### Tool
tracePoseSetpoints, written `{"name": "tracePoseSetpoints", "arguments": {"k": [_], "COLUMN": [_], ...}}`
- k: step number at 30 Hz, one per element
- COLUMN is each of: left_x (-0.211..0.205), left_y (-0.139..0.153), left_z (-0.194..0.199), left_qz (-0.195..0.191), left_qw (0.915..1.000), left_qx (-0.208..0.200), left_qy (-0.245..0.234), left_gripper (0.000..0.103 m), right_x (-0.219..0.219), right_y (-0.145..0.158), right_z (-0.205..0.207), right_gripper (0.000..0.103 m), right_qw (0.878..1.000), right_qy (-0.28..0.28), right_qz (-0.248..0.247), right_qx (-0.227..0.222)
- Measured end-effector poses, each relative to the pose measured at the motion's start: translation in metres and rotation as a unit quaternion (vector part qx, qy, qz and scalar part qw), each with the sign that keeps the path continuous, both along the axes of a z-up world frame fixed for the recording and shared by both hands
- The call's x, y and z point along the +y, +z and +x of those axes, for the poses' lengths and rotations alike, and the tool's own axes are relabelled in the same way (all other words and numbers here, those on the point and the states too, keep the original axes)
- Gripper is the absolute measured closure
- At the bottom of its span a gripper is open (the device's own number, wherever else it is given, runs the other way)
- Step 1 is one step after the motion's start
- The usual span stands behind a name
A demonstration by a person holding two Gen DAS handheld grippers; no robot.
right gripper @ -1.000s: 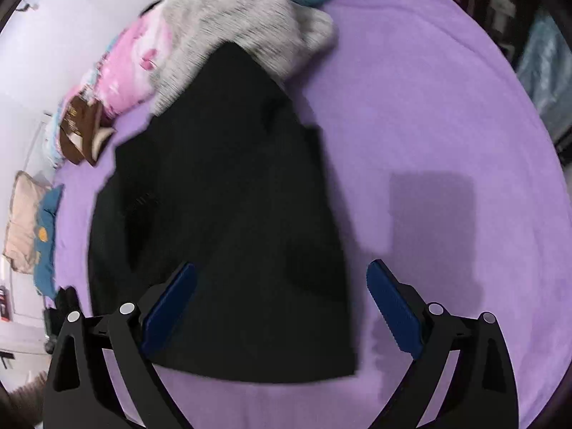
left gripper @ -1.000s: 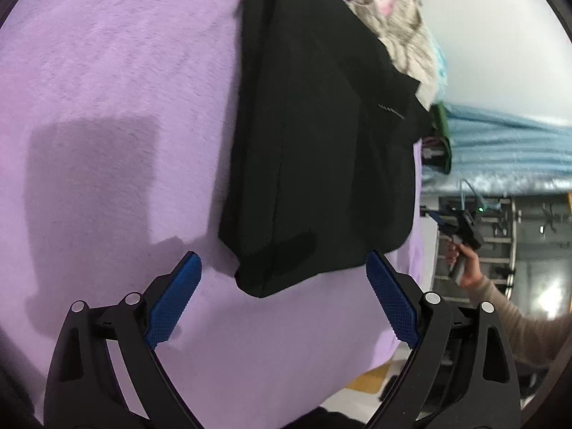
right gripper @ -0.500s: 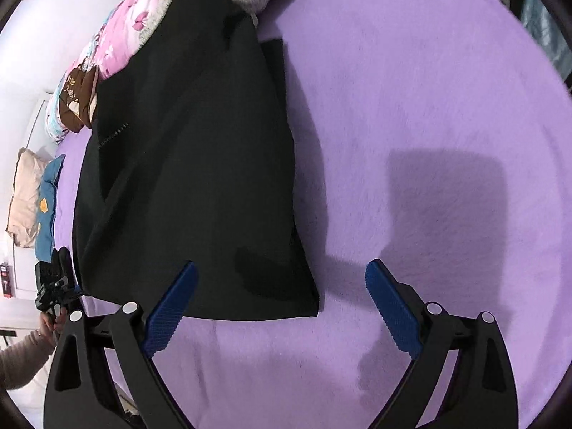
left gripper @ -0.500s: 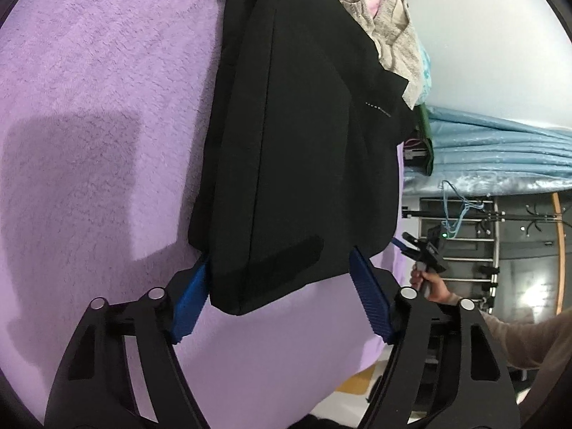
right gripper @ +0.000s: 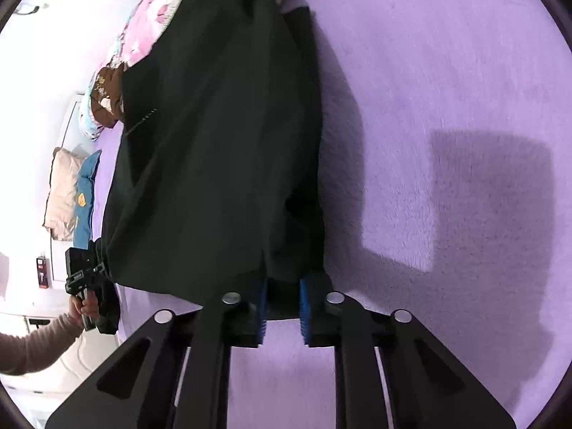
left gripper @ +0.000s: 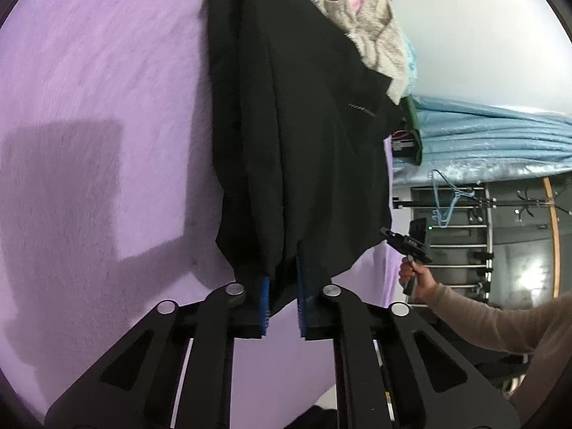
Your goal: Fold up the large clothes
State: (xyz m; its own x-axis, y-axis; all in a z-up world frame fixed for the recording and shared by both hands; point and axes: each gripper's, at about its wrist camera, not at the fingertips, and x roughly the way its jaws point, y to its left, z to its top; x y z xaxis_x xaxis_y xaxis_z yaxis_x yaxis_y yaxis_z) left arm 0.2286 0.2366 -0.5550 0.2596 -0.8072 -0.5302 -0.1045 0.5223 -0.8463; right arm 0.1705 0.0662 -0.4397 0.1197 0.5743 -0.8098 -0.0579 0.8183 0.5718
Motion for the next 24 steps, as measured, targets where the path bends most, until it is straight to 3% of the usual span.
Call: {"name": "tracePoseSetpoints", "arguments": {"k": [7, 11, 14, 17, 19, 20, 21, 22, 24], "left_x": [0.025, 0.057, 0.049, 0.032, 0.024, 0.021, 0.020, 0.020, 0.019], "left_y": [0.023, 0.018, 0.017, 0.014, 0.006, 0.002, -0.002, -0.005, -0.012], "left_z": [0.012, 0.014, 0.009, -0.002, -0.008, -0.009, -0.012, -0.014, -0.019], "left_qz": [0.020, 0.032, 0.026, 0.014, 0.007, 0.004, 0.001, -0.005, -0.031], "left_qw": [0.9988, 0.9994, 0.9994, 0.9992, 0.9995, 0.9996, 0.9998, 0.9998, 0.9989], "left_qx": [-0.030, -0.010, -0.003, -0.004, 0.008, 0.013, 0.018, 0.021, 0.024], "left_qy": [-0.032, 0.000, -0.022, -0.037, -0.030, -0.025, -0.012, 0.000, 0.025], "left_gripper": [0.103, 0.103, 0.103, 0.102, 0.089, 0.080, 0.056, 0.043, 0.039], "right_x": [-0.007, -0.008, 0.003, 0.007, 0.011, 0.012, 0.012, 0.013, 0.012], "right_y": [0.022, 0.017, 0.008, 0.010, 0.013, 0.017, 0.019, 0.023, 0.030], "right_z": [0.013, 0.023, 0.021, 0.020, 0.020, 0.019, 0.019, 0.019, 0.017], "right_gripper": [0.096, 0.097, 0.096, 0.079, 0.038, 0.028, 0.023, 0.023, 0.022], "right_qw": [0.999, 0.998, 0.997, 0.996, 0.995, 0.994, 0.994, 0.993, 0.990], "right_qy": [0.024, 0.034, 0.046, 0.034, 0.031, 0.025, 0.023, 0.021, 0.004], "right_qz": [-0.014, -0.046, -0.069, -0.084, -0.089, -0.103, -0.109, -0.115, -0.137], "right_qx": [-0.022, -0.016, 0.001, 0.008, 0.011, 0.005, 0.000, -0.004, -0.010]}}
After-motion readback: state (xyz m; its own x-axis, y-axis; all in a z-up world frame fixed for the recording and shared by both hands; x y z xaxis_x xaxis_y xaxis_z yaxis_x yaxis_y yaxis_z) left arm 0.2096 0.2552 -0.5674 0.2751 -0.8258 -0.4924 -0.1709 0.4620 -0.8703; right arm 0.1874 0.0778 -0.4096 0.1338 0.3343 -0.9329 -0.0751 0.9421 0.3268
